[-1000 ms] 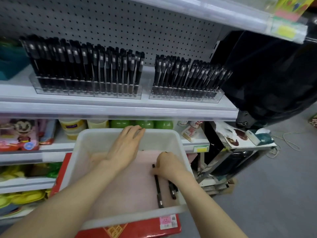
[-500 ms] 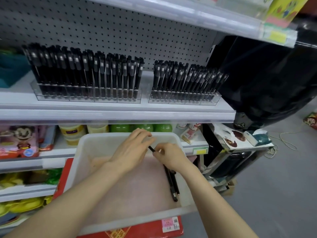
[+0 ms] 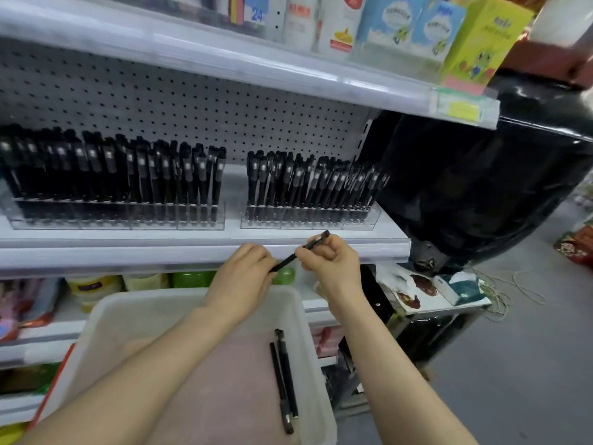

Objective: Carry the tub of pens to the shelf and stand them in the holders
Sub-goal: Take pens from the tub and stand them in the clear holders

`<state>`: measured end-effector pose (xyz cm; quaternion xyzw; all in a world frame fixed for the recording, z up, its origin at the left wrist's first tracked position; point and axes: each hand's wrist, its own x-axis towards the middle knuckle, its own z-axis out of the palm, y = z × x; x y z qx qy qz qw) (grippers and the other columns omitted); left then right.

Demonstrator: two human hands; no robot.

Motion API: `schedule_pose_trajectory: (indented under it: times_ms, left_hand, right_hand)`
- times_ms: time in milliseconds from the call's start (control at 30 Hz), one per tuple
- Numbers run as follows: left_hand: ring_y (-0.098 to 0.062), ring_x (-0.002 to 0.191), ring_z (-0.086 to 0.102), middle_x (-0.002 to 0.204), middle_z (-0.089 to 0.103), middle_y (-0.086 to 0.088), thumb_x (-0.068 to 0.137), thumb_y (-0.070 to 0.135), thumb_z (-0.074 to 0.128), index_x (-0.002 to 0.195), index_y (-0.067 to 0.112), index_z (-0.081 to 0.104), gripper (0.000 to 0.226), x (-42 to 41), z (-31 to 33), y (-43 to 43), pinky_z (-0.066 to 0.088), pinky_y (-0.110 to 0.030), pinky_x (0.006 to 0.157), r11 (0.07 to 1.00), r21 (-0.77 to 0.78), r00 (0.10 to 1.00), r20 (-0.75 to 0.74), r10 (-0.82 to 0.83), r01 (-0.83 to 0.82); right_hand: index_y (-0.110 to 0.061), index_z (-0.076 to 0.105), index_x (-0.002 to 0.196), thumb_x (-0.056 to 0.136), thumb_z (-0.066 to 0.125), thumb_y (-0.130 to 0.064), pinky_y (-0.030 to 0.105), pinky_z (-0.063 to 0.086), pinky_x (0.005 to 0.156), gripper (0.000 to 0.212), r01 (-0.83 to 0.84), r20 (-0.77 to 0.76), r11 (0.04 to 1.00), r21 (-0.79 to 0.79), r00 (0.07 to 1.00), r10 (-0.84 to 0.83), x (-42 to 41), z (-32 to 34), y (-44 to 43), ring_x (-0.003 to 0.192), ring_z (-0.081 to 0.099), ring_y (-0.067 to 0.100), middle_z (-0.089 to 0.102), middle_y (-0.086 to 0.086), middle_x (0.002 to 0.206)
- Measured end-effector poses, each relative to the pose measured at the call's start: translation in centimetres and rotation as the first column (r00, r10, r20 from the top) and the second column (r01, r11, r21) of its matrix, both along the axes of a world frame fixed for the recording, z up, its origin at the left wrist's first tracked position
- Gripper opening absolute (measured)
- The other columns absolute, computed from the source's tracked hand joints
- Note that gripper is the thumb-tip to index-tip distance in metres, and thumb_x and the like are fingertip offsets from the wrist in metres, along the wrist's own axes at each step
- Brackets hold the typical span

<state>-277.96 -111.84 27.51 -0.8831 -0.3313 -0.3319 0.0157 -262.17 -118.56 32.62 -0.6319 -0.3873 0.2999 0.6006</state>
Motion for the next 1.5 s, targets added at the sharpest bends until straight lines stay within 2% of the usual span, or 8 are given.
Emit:
schedule_pose_trajectory:
  times_ms: [133,300,467,833,1000,1200,1333,1500]
  left_hand:
    - [-0.023,0.108,0.053,0.112,0.063,-0.005,0.086,0.020,0.071,0.108,0.010,0.071,0.024,2.2,2.3,0.5,0.053,-0.038,0.088,0.999,0.035,1.000,-0.009,0.022,-0.022]
    - [-0.028,0.124,0.047,0.132,0.055,-0.011,0.088,0.012,0.068,0.131,0.003,0.058,0.045,4.2,5.1,2.4,0.049,-0.040,0.096,0.989,0.093,0.991,-0.050,0.122,-0.117]
    - [-0.029,0.122,0.048,0.132,0.056,-0.012,0.084,0.006,0.069,0.134,0.003,0.055,0.052,5.2,4.9,4.1,0.045,-0.039,0.100,0.975,0.078,0.969,-0.118,0.218,-0.210]
    - [-0.029,0.116,0.048,0.128,0.057,-0.011,0.079,-0.001,0.067,0.132,0.002,0.056,0.054,5.4,4.2,4.6,0.046,-0.041,0.099,0.972,0.083,0.964,-0.132,0.229,-0.220]
    - [-0.028,0.117,0.047,0.128,0.057,-0.011,0.078,-0.003,0.068,0.133,0.003,0.055,0.057,5.4,3.9,4.5,0.046,-0.040,0.101,0.973,0.087,0.968,-0.115,0.223,-0.214]
    - [-0.029,0.121,0.047,0.130,0.057,-0.012,0.078,-0.004,0.070,0.132,0.002,0.057,0.056,4.8,3.9,4.3,0.045,-0.039,0.100,0.982,0.092,0.980,-0.095,0.173,-0.165]
    - [-0.025,0.128,0.043,0.136,0.053,-0.007,0.083,0.000,0.066,0.134,0.009,0.057,0.052,3.0,3.2,2.8,0.045,-0.038,0.102,0.992,0.071,0.989,-0.095,0.113,-0.107]
    - [-0.026,0.111,0.054,0.122,0.062,-0.008,0.082,0.002,0.070,0.122,0.009,0.066,0.041,-0.5,0.4,0.7,0.055,-0.039,0.084,0.998,0.038,0.996,-0.062,0.061,-0.059]
  right_hand:
    - [-0.001,0.065,0.091,0.084,0.074,-0.010,0.037,0.057,0.075,0.015,0.088,0.026,0.993,0.076,0.996,-0.090,2.2,0.7,0.4,0.070,0.063,0.020,0.063,0.016,0.072]
    - [-0.017,0.066,0.095,0.095,0.060,-0.017,0.033,0.057,0.077,0.005,0.205,0.232,0.953,0.225,0.938,-0.257,7.4,4.3,1.4,0.076,0.070,0.015,0.071,-0.001,0.079]
    - [-0.013,0.063,0.096,0.098,0.055,-0.021,0.044,0.055,0.077,0.011,0.256,0.443,0.916,0.308,0.814,-0.376,11.5,7.7,3.3,0.079,0.068,0.026,0.068,0.004,0.080]
    - [-0.008,0.062,0.093,0.097,0.055,-0.025,0.041,0.052,0.073,0.019,0.168,0.723,0.986,0.011,0.680,-0.124,13.3,6.3,8.4,0.080,0.064,0.033,0.068,0.012,0.081]
    - [-0.005,0.063,0.094,0.098,0.054,-0.023,0.047,0.053,0.078,0.021,0.211,0.706,0.977,-0.026,0.696,-0.132,12.8,5.2,8.5,0.081,0.063,0.036,0.068,0.015,0.080]
    - [-0.003,0.064,0.108,0.096,0.059,-0.015,0.029,0.044,0.073,0.018,0.240,0.662,0.971,-0.007,0.729,-0.175,12.1,4.5,7.3,0.086,0.063,0.024,0.070,0.010,0.092]
    - [-0.009,0.060,0.119,0.095,0.059,-0.010,0.032,0.049,0.078,0.024,0.263,0.627,0.960,0.099,0.732,-0.265,10.3,3.3,5.3,0.087,0.062,0.019,0.067,0.003,0.095]
    - [-0.014,0.060,0.115,0.094,0.059,-0.010,0.036,0.052,0.080,0.021,0.225,0.612,0.967,0.119,0.750,-0.250,5.4,0.0,2.8,0.086,0.062,0.017,0.065,-0.003,0.091]
